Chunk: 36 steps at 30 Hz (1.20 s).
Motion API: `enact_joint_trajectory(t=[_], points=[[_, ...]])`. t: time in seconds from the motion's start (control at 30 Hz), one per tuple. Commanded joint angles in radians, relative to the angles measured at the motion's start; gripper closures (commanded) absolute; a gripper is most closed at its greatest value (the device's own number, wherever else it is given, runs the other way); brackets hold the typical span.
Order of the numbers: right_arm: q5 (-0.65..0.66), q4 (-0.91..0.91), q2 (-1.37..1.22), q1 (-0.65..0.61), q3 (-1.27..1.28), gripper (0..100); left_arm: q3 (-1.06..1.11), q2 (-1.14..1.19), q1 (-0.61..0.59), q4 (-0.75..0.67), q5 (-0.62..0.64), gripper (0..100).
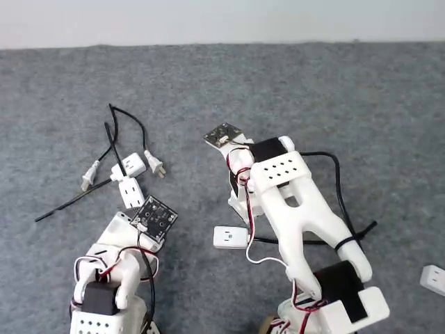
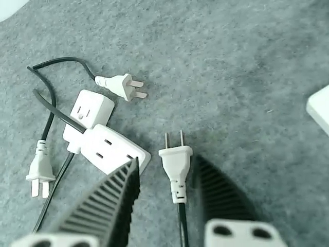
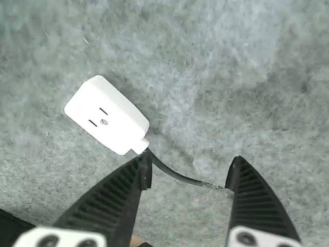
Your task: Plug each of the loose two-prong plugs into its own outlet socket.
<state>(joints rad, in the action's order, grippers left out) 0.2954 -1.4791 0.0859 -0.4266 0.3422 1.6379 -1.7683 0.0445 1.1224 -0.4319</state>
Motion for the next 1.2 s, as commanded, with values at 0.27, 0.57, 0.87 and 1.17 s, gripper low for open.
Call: enact_joint_trajectory(t=[0.27, 0.57, 0.87, 1.17], points=[[0.008, 0.028, 0.053, 0.012, 0.018, 76.1, -0.361, 0.585, -0.012, -0.183, 0.086, 77], [0.009, 0.056, 0.051, 0.012, 0.034, 76.1, -0.743, 1.412, -0.012, -0.207, 0.135, 77], [0.009, 0.071, 0.048, 0.024, 0.035, 76.1, -0.834, 1.582, -0.014, -0.135, 0.206, 77], [0.009, 0.096, 0.048, 0.056, 0.037, 76.1, -0.826, 1.591, -0.114, -0.109, 0.233, 77]])
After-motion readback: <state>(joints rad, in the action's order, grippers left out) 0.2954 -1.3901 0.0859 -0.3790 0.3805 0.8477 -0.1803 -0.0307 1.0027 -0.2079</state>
